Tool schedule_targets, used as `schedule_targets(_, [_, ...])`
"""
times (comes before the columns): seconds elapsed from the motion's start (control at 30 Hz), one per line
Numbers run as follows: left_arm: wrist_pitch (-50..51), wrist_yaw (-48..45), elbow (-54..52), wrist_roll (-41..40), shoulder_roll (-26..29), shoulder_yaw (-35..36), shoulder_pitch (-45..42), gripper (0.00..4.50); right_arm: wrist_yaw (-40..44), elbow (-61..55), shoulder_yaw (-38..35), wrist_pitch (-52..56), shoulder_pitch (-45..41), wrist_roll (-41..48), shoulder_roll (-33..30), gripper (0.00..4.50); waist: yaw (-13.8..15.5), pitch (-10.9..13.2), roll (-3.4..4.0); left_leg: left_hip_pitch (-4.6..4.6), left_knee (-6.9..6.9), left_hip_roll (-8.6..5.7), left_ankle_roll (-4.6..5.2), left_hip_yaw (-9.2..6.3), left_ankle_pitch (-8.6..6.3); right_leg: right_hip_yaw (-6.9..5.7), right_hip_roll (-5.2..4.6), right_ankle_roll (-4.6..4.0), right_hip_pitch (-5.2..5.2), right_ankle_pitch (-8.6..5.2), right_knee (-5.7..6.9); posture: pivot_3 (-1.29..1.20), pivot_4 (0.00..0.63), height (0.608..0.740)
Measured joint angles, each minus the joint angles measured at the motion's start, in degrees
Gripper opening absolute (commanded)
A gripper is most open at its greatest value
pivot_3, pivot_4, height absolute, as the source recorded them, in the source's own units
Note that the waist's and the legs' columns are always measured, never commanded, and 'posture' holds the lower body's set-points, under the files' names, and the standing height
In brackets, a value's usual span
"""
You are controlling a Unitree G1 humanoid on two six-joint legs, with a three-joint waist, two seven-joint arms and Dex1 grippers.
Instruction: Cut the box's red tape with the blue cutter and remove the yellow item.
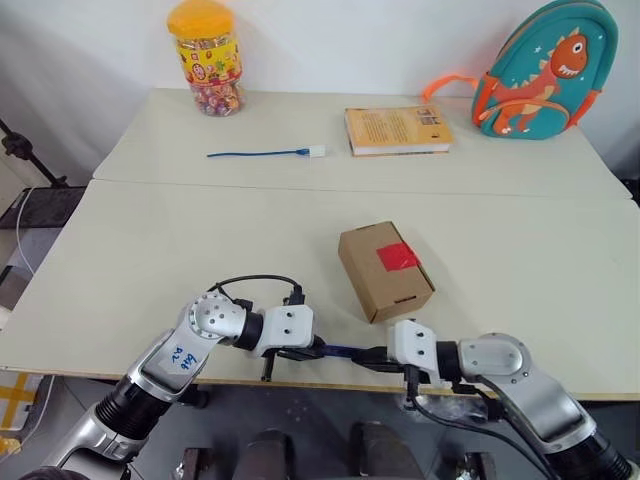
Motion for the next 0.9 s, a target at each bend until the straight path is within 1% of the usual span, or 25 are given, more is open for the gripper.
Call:
schedule_targets(0.37, [0.04, 0.28, -0.13, 0.02, -0.03, 0.08, 0.42, 0.43, -0.81, -0.04, 2.09, 4.49, -1.35, -0.12, 3.69, 0.03, -0.11, 0.0, 0.0, 0.02, 0.0, 0.01, -0.02, 0.0, 0.01, 0.01, -0.04, 0.0, 0.0, 0.0, 0.01, 0.0, 0.15, 0.74])
schedule_targets(0.5, [-0.09, 0.39, -0.13, 0.02, -0.11, -0.02, 0.39, 0.43, -1.28, -0.75, 1.61, 6.98, -0.97, 1.4, 4.16, 0.03, -0.04, 0.0, 0.0, 0.0, 0.0, 0.0, -0.02, -0.02, 0.01, -0.01, -0.08, 0.0, -0.01, 0.0, 0.0, 0.0, 0.15, 0.74])
schedule_targets(0.77, [-0.2, 0.3, -0.21, 0.01, -0.07, -0.06, 0.41, 0.43, -0.81, -4.53, -6.45, 8.63, 2.63, 5.81, -0.92, 0.03, -0.01, 0.0, 0.0, -0.03, -0.04, 0.0, -0.02, -0.04, -0.01, -0.03, -0.09, 0.0, -0.01, 0.0, -0.05, 0.0, 0.15, 0.74])
schedule_targets(0.9, [-0.24, 0.3, -0.21, 0.01, -0.05, -0.12, 0.41, 0.43, -0.43, -3.67, -7.08, 8.36, 2.59, 5.48, -2.45, 0.03, 0.0, 0.0, 0.0, -0.03, -0.04, 0.0, -0.02, -0.05, -0.01, -0.04, -0.09, 0.0, -0.01, 0.0, -0.06, 0.0, 0.15, 0.74])
